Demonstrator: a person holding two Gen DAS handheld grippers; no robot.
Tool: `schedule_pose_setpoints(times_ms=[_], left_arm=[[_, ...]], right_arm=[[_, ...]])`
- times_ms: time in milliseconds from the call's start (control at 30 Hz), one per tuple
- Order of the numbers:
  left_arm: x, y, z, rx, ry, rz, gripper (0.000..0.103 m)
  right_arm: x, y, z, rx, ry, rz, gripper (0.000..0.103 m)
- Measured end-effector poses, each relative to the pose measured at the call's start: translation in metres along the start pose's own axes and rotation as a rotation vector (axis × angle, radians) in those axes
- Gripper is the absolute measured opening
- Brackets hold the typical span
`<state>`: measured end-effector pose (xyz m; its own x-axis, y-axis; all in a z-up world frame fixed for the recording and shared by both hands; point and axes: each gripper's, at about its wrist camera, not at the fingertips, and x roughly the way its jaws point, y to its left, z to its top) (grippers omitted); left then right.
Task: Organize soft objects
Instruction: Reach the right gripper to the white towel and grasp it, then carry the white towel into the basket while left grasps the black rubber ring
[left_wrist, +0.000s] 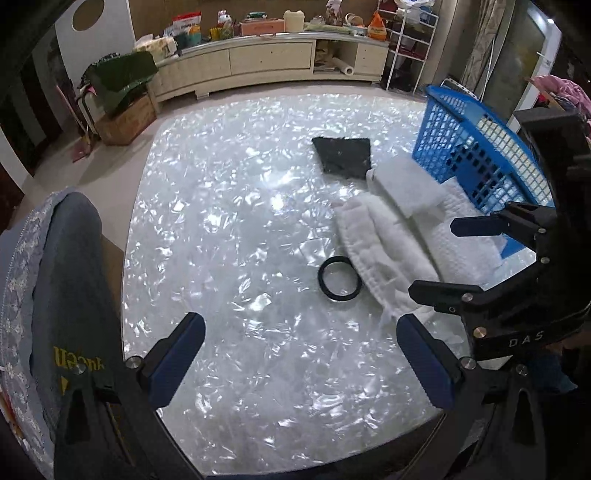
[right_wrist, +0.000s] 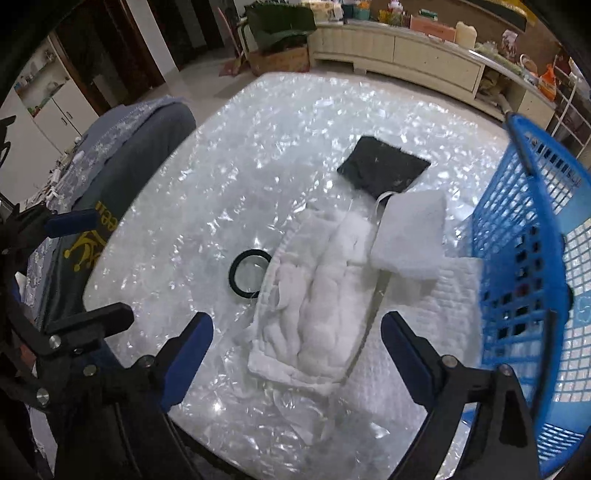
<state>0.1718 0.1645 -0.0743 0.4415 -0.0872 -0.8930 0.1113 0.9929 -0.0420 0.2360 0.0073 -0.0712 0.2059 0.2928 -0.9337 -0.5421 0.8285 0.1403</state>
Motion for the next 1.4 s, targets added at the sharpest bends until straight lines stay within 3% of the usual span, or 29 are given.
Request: schedule_pose_setpoints(times_ms=[400, 500, 700, 800, 867, 933, 1167, 1400], left_arm=[[0.038, 0.016, 0.002, -0.015, 0.049, -0.02, 0.103], [0.043, 0.018, 0.002, -0.018, 0.053, -0.029, 0.103], [0.046, 0.014, 0.003, 0.024, 0.04, 0.004, 0.103], [0.045, 0.014, 0.004, 0.017, 0.039, -0.011, 0.103], [0.044, 0.014, 0.004, 0.013, 0.037, -0.015, 0.103], [0.042, 0.014, 0.005, 0.009, 0.031, -0.017, 0.103], [0.029, 0.008, 0.006, 0.009, 0.011, -0.041, 0.103], [0.009, -0.004, 0.007, 0.027, -0.018, -0.063, 0.103]], right_arm=[[0.047, -0.003, 0.007, 0.002, 0.115, -0.033, 0.076], [0.058, -0.006, 0.008, 0.007, 0.141, -0.039, 0.068], [0.062, 0.001, 0.007, -0.052, 0.139, -0.092, 0.063], [0.063, 0.003, 0.004, -0.063, 0.139, -0.107, 0.053], [0.06, 0.004, 0.002, -0.057, 0.133, -0.108, 0.032], [0.057, 0.002, 0.0, -0.044, 0.132, -0.097, 0.026], [0.034, 0.002, -0.01, -0.013, 0.091, -0.047, 0.023], [-0.019, 0.003, -0.016, 0.004, 0.015, -0.015, 0.023]])
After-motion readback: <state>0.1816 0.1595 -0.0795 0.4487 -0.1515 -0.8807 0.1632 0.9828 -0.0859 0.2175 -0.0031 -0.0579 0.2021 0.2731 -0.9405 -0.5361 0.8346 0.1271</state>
